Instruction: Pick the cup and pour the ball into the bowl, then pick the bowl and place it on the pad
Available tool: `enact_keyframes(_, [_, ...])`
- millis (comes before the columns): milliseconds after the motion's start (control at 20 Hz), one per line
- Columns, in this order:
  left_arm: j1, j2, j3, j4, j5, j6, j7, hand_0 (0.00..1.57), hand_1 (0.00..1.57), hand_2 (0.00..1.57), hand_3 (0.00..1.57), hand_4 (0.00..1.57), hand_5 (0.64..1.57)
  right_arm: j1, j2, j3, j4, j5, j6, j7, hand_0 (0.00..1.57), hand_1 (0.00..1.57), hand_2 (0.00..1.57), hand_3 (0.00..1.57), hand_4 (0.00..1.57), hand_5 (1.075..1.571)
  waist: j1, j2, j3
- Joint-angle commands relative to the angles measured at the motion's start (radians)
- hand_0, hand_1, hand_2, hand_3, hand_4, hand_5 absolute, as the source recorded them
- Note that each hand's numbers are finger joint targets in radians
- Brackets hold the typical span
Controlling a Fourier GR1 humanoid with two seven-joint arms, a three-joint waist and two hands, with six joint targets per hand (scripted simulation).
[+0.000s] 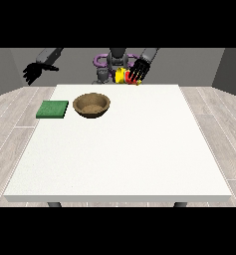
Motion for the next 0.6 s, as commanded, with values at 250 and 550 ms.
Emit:
enact_keyframes(250, [-0.066,-0.026,-0.179,-0.035,-0.235,-0.049,0.270,0.68,0.68,1.57,1.53,0.89,1.571,-0.057,-0.024,0.019,0.049,0.015,0.034,-0.008,0.00,0.00,0.00,0.00,0.00,1.551,-0.049,0.016,-0.0005])
enact_keyframes(550, [-0.143,-0.027,-0.292,-0.084,-0.345,-0.124,0.376,0.52,0.52,1.57,1.57,0.84,1.571,-0.167,-0.033,0.023,0.081,0.035,-0.036,0.013,0.00,0.00,0.00,0.14,0.00,1.530,-0.023,0.068,-0.0001])
